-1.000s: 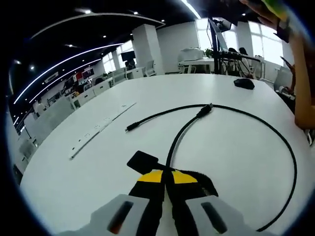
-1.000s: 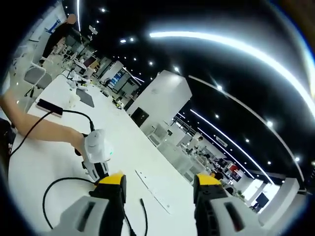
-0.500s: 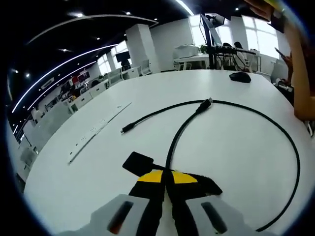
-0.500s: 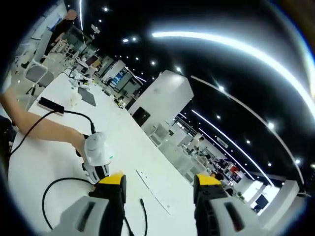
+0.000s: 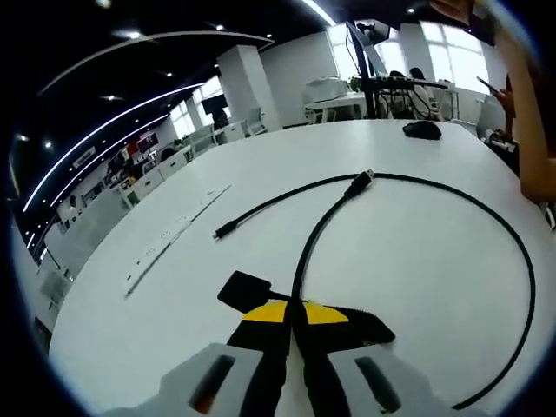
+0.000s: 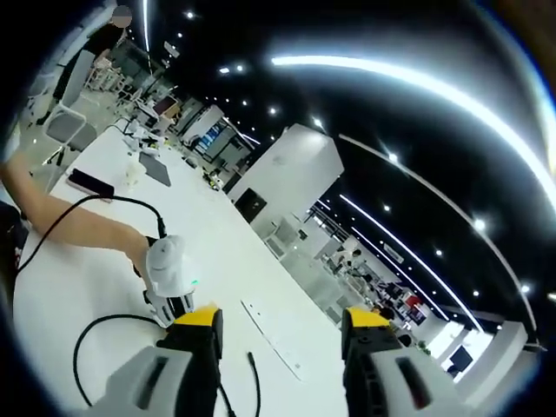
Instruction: Find the charging cable on the desk, coil it up and secure with Velcro.
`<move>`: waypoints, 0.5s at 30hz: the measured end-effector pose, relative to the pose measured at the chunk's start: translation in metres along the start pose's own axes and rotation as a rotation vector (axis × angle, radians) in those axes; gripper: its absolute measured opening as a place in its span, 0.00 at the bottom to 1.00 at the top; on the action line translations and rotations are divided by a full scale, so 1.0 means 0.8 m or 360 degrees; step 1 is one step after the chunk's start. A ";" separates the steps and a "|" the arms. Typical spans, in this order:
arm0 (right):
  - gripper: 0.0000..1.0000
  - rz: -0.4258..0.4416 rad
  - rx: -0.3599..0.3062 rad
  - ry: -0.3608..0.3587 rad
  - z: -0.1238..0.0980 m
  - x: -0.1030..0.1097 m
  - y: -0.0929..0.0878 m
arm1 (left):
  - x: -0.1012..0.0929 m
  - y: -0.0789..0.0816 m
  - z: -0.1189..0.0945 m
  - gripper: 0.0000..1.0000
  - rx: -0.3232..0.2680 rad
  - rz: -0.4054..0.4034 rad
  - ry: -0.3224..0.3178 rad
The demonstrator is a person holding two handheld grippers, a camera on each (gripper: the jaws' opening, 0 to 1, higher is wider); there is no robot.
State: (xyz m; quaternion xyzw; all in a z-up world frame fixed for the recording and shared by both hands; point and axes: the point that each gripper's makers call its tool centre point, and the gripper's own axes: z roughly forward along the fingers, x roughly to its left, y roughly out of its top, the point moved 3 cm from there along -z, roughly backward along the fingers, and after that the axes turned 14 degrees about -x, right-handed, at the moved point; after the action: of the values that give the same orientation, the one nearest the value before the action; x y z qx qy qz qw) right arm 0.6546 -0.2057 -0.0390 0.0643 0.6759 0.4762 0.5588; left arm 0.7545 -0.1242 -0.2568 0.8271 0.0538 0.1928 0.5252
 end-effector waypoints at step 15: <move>0.56 -0.0028 0.0042 0.0029 0.007 0.008 -0.006 | 0.005 -0.004 -0.004 0.12 -0.0037 -0.0083 0.0050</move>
State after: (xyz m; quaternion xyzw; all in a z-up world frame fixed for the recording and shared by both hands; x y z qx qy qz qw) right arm 0.6592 -0.2014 -0.0465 0.0614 0.6877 0.4630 0.5558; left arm 0.7573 -0.1194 -0.2572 0.8160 0.0812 0.1926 0.5389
